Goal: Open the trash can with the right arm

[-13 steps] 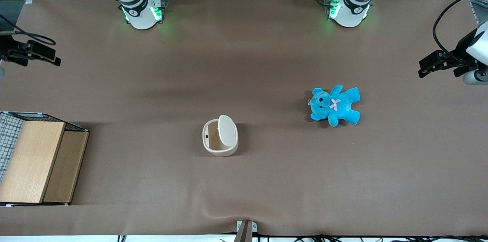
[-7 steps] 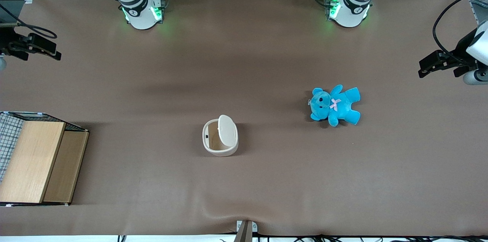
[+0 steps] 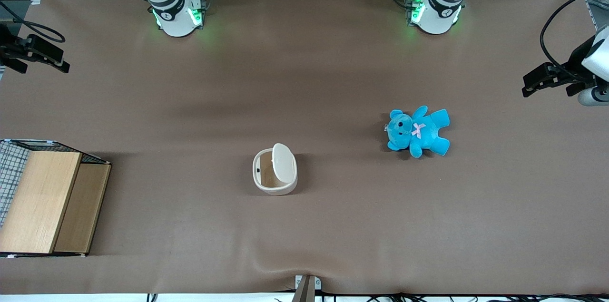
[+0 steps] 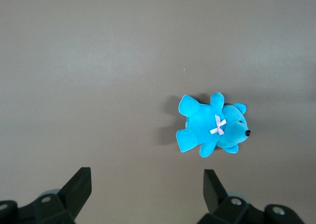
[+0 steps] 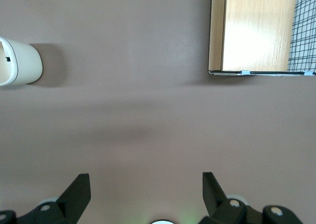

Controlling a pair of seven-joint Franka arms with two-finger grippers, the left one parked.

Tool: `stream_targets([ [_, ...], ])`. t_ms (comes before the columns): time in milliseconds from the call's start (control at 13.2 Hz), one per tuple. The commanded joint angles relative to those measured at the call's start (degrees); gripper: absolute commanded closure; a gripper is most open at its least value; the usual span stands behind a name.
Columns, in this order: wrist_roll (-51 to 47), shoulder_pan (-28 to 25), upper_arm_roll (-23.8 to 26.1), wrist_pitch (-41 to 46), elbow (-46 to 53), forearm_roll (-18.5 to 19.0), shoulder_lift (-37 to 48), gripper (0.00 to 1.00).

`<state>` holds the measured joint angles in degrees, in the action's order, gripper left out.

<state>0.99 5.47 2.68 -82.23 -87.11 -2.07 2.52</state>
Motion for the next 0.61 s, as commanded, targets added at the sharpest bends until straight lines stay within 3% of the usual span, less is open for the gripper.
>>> stream_targets([
  [0,0.77,1.47,0.92,0.40,1.68,0.84,-0.41,0.00],
  [532,0.33,1.03,1.01,0.49,1.77,0.14,-0.76,0.00],
])
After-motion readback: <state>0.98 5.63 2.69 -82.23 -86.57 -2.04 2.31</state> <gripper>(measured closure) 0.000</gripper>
